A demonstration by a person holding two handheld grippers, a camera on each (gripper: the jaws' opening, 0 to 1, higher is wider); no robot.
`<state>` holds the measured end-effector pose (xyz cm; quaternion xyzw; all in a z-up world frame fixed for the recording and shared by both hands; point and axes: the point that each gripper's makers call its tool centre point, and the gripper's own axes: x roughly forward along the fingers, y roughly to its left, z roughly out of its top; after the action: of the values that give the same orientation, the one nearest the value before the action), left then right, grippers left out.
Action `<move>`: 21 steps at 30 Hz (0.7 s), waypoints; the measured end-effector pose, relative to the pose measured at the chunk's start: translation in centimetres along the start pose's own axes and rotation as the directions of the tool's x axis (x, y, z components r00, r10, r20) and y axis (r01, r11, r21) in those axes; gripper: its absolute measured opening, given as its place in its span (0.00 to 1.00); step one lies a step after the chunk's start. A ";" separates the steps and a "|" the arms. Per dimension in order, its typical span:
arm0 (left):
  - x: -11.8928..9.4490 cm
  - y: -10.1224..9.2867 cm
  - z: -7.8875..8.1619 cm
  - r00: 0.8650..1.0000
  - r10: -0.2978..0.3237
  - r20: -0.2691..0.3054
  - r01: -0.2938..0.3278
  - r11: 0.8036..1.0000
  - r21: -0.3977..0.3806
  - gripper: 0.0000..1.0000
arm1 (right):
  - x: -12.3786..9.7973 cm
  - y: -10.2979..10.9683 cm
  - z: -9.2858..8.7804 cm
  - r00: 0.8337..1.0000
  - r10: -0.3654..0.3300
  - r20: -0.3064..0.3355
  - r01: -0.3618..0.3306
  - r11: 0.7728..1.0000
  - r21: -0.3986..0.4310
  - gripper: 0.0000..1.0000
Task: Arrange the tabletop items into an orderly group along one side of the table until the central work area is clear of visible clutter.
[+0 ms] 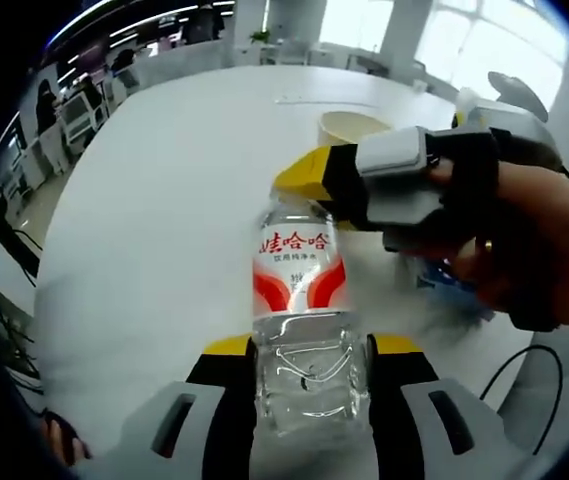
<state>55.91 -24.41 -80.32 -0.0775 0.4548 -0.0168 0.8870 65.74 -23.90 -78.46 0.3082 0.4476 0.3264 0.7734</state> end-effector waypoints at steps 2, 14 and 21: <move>0.0 0.0 0.0 1.000 0.001 0.010 -0.001 1.000 0.000 0.40 | -0.1 0.1 -0.1 1.000 0.000 0.006 0.000 1.000 -0.005 0.17; -1.1 0.0 0.2 0.996 0.033 0.080 -0.032 0.999 -0.017 0.39 | -1.7 -0.1 0.7 0.999 0.023 0.025 -0.023 0.999 -0.024 0.00; -0.9 0.4 0.2 0.996 0.025 0.083 -0.022 0.999 -0.032 0.39 | -2.0 -0.3 0.2 0.999 0.026 0.020 -0.026 1.000 0.005 0.00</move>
<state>55.52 -23.95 -79.55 -0.0865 0.4187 0.0039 0.9040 65.20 -25.65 -77.60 0.3192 0.4365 0.3321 0.7729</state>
